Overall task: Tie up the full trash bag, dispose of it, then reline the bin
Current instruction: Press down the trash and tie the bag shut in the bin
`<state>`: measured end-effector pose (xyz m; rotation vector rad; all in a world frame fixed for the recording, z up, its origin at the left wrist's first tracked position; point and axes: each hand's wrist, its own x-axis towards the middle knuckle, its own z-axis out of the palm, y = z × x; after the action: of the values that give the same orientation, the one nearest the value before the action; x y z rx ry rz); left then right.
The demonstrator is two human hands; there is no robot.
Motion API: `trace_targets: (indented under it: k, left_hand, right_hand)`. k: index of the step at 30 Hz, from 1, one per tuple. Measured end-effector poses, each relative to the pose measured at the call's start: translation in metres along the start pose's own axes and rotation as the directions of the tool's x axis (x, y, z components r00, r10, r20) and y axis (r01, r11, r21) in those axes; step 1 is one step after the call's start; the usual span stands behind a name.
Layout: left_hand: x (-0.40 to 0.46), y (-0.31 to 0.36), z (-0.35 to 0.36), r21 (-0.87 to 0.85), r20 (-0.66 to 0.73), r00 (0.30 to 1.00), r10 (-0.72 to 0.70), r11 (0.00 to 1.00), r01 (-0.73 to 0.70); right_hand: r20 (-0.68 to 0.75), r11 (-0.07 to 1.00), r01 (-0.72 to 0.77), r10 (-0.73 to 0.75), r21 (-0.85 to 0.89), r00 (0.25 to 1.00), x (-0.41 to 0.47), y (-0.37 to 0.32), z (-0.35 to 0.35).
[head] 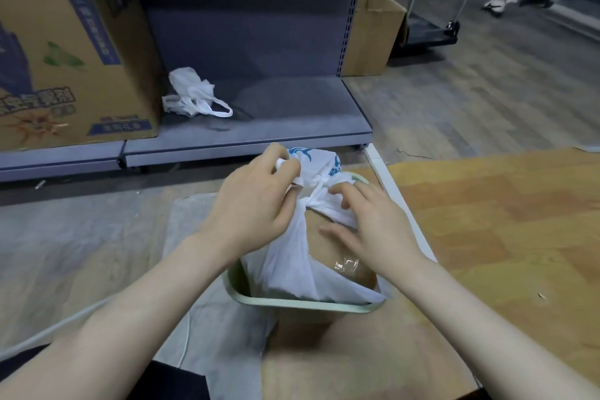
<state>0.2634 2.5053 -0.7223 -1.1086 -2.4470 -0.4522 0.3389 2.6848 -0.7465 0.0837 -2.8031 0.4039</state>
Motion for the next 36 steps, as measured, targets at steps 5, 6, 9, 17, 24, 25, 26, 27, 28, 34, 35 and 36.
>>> trace_targets:
  k: [5,6,9,17,24,25,26,27,28,34,35,36]
  left_hand:
    - [-0.006,0.000,0.015,0.067,-0.147,0.988,-0.041,0.996,0.051]
    - [-0.010,0.004,0.018,0.092,-0.183,0.981,-0.057,0.993,0.074]
    - [-0.034,0.020,0.030,0.173,-0.300,0.938,0.174,0.977,-0.126]
    - [-0.096,0.014,0.069,0.175,-0.082,0.875,0.476,0.872,-0.458]
    - [-0.084,0.007,0.083,0.143,-0.144,0.867,0.477,0.877,-0.459]
    - [-0.080,0.006,0.086,0.149,-0.151,0.868,0.474,0.879,-0.454]
    - [-0.076,0.005,0.089,0.149,-0.159,0.869,0.469,0.882,-0.448]
    - [-0.070,0.003,0.092,0.149,-0.165,0.871,0.462,0.885,-0.441]
    - [-0.063,0.000,0.095,0.154,-0.164,0.878,0.450,0.890,-0.428]
    - [-0.024,0.014,0.087,0.044,-0.287,0.916,0.279,0.959,-0.279]
    - [-0.015,0.019,0.080,0.026,-0.336,0.905,0.262,0.963,-0.269]
    - [-0.005,0.023,0.073,0.016,-0.384,0.888,0.252,0.964,-0.267]
  right_hand:
    - [-0.093,0.990,0.006,-0.020,-0.139,0.995,0.010,-0.005,0.013]
    - [-0.108,0.988,0.011,-0.027,-0.152,0.994,0.012,-0.007,0.014]
    - [-0.127,0.995,0.051,-0.062,-0.088,0.990,0.018,-0.018,0.016]
    - [-0.067,0.997,0.053,-0.050,0.056,0.997,0.044,-0.027,0.035]
    - [-0.262,0.945,0.025,0.064,0.325,0.963,0.066,-0.017,-0.017]
    - [-0.196,0.955,0.001,0.059,0.295,0.979,0.072,-0.012,-0.027]
    - [-0.142,0.971,-0.006,0.041,0.240,0.989,0.076,-0.008,-0.037]
    - [-0.129,0.978,-0.002,0.029,0.207,0.991,0.082,-0.002,-0.044]
    - [-0.134,0.981,0.000,0.027,0.196,0.991,0.088,-0.001,-0.051]
    - [-0.073,0.993,-0.075,0.082,0.096,0.994,0.113,0.000,-0.065]
    - [-0.035,0.995,-0.066,0.069,0.078,0.997,0.116,-0.001,-0.066]
    - [0.013,0.998,-0.039,0.039,0.044,0.999,0.119,-0.002,-0.068]
